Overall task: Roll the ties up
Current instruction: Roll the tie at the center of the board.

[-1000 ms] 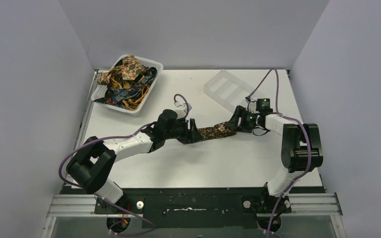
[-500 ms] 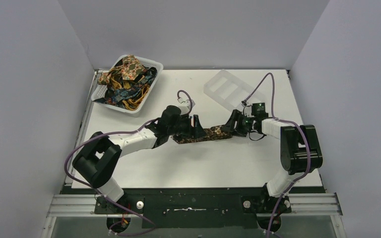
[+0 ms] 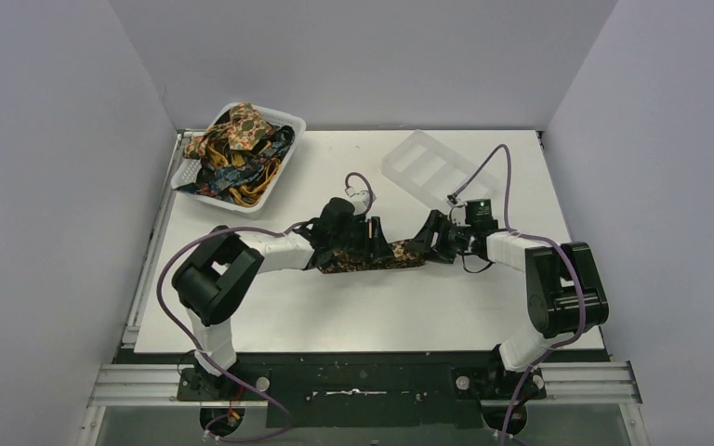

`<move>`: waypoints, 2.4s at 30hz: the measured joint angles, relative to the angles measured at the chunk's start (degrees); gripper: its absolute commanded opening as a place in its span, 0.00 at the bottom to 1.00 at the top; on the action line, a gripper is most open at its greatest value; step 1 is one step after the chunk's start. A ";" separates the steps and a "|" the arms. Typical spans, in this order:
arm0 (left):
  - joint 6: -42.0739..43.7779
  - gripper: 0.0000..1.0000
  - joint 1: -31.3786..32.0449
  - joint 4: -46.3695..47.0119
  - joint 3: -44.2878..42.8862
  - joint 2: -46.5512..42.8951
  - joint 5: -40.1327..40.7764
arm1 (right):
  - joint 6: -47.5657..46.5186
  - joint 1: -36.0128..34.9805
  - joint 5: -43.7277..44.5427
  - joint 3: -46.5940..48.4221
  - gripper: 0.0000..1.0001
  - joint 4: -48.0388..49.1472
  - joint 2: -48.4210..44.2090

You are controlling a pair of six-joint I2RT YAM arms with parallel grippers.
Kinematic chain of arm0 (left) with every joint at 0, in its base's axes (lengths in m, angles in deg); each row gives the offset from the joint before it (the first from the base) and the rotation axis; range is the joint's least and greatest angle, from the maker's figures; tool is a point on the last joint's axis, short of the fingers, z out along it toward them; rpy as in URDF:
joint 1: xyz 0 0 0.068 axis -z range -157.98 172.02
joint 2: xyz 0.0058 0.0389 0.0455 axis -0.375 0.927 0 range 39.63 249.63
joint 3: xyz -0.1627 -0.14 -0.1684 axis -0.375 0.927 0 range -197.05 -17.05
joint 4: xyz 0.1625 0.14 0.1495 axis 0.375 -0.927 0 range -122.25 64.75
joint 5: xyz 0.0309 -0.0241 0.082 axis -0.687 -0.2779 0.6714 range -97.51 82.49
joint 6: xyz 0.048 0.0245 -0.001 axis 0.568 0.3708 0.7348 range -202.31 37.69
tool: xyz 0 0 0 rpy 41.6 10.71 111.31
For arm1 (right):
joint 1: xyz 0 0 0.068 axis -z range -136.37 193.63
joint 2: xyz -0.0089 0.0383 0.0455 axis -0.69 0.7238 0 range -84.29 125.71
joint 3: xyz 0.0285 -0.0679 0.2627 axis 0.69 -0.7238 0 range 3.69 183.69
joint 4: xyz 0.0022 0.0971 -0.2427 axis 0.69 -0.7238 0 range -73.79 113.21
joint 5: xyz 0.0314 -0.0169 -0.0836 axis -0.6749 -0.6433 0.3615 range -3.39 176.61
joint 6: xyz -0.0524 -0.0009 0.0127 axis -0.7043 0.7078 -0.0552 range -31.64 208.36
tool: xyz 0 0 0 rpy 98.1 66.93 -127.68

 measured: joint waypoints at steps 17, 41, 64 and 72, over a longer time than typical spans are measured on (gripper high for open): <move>-4.28 0.30 0.87 5.60 -0.13 4.76 -0.72 | -4.68 3.43 -4.85 -0.04 0.69 0.26 -0.90; -3.41 0.30 0.92 4.79 -0.57 6.69 0.15 | -7.74 2.58 -8.70 -0.98 0.64 3.43 2.60; -1.68 0.30 0.96 1.40 -2.49 6.69 2.84 | -3.08 2.69 -9.57 -4.94 0.32 10.08 0.11; -0.98 0.32 0.96 0.85 -2.95 6.69 2.89 | -3.17 2.32 -6.05 -2.97 0.17 3.69 -0.83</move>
